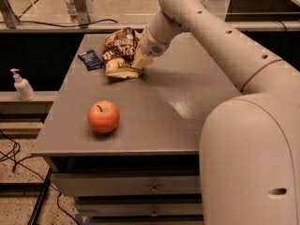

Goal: Move brown chip bag near rxbar blueberry

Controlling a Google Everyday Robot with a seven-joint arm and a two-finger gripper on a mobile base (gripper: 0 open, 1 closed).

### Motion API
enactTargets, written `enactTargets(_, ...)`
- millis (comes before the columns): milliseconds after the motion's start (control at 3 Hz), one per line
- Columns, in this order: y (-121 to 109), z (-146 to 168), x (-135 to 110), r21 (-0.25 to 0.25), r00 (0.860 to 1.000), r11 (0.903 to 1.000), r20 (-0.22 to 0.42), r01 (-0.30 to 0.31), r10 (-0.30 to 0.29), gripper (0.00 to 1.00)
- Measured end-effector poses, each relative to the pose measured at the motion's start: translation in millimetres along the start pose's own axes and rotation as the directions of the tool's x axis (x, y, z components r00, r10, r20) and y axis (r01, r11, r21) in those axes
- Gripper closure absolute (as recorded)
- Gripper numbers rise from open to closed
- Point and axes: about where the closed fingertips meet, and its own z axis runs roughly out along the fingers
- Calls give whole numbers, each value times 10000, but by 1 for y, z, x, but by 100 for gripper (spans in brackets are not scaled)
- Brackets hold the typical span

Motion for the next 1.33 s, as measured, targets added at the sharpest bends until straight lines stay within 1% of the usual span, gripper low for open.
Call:
enactTargets(333, 0, -1, 0, 0, 10000, 10000, 0, 0, 0, 9)
enactTargets(667, 0, -1, -1, 0, 10000, 10000, 1, 0, 0, 0)
enactTargets(1000, 0, -6, -2, 150, 10000, 9999, 65, -7, 6, 0)
enactTargets(1333, -1, -36, -4, 656, 9995, 9976, 259, -224, 207, 0)
